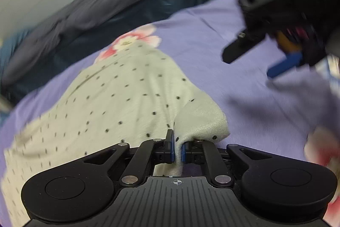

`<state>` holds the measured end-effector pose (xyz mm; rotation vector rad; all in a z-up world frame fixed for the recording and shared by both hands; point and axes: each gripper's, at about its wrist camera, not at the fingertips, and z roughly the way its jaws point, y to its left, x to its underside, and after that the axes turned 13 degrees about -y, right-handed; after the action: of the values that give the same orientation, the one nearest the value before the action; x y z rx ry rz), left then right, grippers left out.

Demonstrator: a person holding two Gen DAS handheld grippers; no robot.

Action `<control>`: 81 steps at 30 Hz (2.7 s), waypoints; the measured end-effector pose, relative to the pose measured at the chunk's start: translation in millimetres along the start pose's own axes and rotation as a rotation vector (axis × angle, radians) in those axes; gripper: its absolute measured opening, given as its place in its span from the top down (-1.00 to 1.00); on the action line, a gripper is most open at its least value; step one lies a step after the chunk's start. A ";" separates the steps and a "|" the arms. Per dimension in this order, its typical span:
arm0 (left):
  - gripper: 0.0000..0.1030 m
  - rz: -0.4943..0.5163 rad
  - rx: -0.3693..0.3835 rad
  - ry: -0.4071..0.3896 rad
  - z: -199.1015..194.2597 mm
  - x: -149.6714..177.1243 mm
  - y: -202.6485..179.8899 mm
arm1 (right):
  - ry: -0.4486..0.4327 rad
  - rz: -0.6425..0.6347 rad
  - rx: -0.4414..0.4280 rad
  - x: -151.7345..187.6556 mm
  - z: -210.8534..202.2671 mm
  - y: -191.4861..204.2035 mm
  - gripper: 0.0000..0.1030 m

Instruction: Fold small clothes

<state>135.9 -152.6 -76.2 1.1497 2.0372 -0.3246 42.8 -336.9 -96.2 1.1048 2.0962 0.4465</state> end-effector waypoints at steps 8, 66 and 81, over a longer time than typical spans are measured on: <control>0.29 -0.224 0.008 -0.036 -24.7 -0.8 33.3 | 0.117 0.345 -0.148 -9.2 41.6 -12.4 -0.65; 0.07 -1.003 -0.581 -0.135 -207.4 191.2 296.9 | 0.147 -0.407 -0.298 131.5 128.3 338.0 -0.25; -1.00 -0.806 -0.447 0.032 -147.2 186.2 298.2 | 0.193 -0.709 -0.193 202.9 88.3 247.2 -0.17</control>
<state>249.7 211.2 -68.9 0.0325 2.3610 -0.2113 171.6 -31.2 -99.4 0.1719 2.3755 0.3977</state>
